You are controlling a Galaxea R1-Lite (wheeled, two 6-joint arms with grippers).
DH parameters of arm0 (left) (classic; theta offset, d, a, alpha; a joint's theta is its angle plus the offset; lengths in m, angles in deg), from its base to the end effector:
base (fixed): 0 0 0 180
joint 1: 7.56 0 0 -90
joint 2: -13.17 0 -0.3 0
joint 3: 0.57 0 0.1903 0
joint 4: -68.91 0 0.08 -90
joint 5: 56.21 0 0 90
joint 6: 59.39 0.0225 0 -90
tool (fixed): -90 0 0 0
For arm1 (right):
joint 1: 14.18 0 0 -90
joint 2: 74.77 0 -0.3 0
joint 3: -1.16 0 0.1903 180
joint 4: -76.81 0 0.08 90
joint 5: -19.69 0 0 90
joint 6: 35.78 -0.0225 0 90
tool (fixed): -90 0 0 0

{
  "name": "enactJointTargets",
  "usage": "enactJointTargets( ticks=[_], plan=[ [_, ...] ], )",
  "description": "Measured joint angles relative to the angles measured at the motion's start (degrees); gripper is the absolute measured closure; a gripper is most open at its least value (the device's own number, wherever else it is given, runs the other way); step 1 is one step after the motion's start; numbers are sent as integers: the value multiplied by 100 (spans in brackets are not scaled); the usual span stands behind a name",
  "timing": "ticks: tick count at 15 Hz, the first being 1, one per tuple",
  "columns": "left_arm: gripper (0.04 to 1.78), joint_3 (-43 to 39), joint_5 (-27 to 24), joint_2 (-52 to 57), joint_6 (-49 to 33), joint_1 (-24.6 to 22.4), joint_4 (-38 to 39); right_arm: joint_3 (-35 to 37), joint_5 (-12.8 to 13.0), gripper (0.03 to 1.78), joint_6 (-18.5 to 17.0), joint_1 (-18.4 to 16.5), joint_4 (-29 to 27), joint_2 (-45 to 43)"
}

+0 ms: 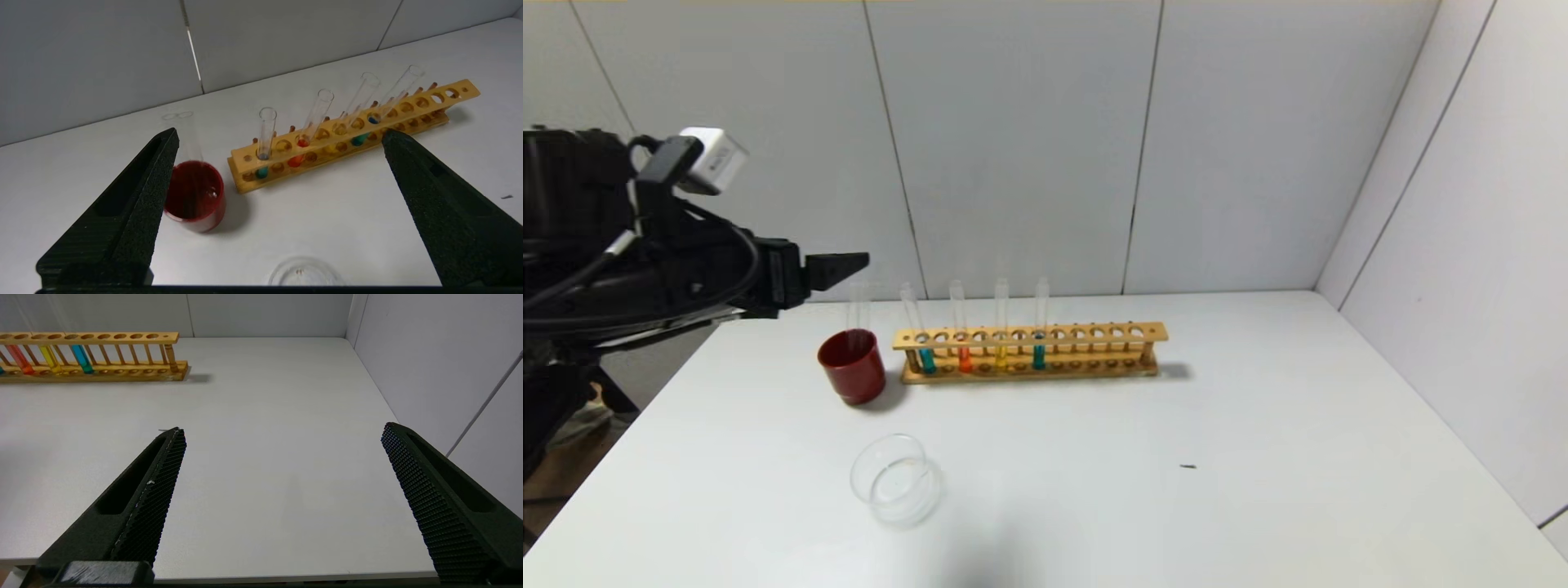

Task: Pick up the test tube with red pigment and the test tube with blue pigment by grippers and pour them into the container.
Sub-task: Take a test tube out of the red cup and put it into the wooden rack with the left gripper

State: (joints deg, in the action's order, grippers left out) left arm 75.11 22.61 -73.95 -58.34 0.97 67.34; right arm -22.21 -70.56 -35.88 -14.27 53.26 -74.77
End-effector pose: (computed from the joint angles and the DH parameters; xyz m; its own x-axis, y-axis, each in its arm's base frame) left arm 0.2673 -0.0445 0.2389 0.9165 -0.3335 -0.2208 0.3364 0.9414 -0.0258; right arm -0.0228 0.0001 0.0752 1.0000 0.0028 -0.0031 -0.0028 1.0000 0.0018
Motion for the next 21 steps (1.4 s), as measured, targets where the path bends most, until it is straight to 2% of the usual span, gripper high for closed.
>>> enactJointTargets(
  ticks=[6,16,18,21],
  plan=[
    [7,210,18,-1535,-15,166,909,0,0,6,0,0,0,0],
    [8,869,118,-2767,-34,180,1064,0,2,6,0,0,0,0],
    [15,973,121,-2946,-37,183,1143,0,2,6,0,0,0,0],
    [44,1123,134,-3115,-48,240,1147,0,0,6,0,0,2,0]
  ],
)
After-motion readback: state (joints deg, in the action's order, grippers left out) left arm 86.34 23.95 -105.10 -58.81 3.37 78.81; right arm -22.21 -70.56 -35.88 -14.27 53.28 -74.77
